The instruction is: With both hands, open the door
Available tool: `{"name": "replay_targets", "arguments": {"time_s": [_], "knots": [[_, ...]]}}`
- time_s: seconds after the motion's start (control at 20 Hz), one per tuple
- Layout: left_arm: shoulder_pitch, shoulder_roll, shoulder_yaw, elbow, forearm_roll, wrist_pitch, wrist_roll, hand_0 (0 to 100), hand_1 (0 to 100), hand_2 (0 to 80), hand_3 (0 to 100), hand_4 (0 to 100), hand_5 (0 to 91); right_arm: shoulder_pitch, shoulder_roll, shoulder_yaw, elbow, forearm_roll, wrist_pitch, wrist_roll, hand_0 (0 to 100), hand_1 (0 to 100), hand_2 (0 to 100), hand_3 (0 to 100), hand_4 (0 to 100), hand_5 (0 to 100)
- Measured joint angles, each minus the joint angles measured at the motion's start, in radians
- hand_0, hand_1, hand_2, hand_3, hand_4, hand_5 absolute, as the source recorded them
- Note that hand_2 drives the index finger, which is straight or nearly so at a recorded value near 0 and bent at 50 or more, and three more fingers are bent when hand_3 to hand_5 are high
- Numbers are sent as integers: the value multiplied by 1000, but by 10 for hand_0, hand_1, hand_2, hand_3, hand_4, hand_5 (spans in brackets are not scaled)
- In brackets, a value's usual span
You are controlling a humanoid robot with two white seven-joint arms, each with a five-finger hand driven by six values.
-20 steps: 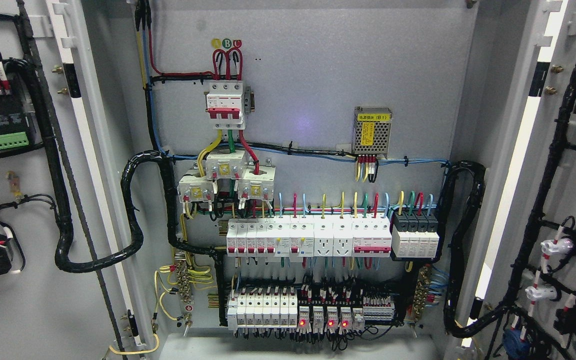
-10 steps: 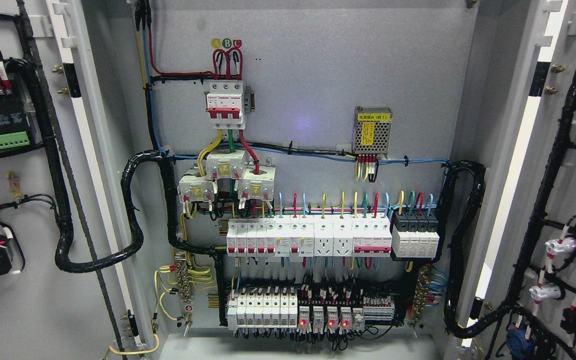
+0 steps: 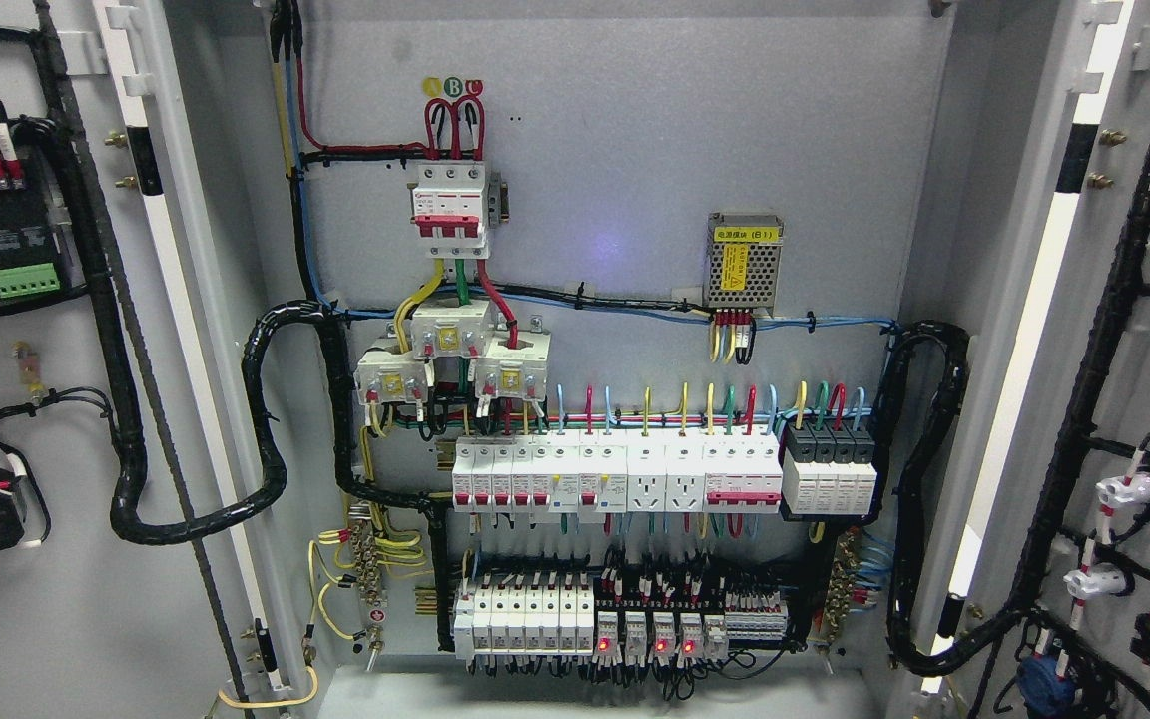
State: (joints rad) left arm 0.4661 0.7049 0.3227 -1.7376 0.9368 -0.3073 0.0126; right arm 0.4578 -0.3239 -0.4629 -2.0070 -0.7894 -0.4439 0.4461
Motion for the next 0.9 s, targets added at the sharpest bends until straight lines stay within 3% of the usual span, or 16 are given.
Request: {"name": "replay_targets", "arguments": {"time_s": [0.35,0.9], "knots": [[93,-26,-10,-27,-1,-14,-1,0,0,0,0,0,0,37,2,-3,-20,-47,-6,8,0,0,0,0,0,0],[158,-91,-119,-10,-31,-14,-1,0,0,0,0,0,0,45,-38,98,-38,-57,-6,13,0,0,0,0,0,0]]}}
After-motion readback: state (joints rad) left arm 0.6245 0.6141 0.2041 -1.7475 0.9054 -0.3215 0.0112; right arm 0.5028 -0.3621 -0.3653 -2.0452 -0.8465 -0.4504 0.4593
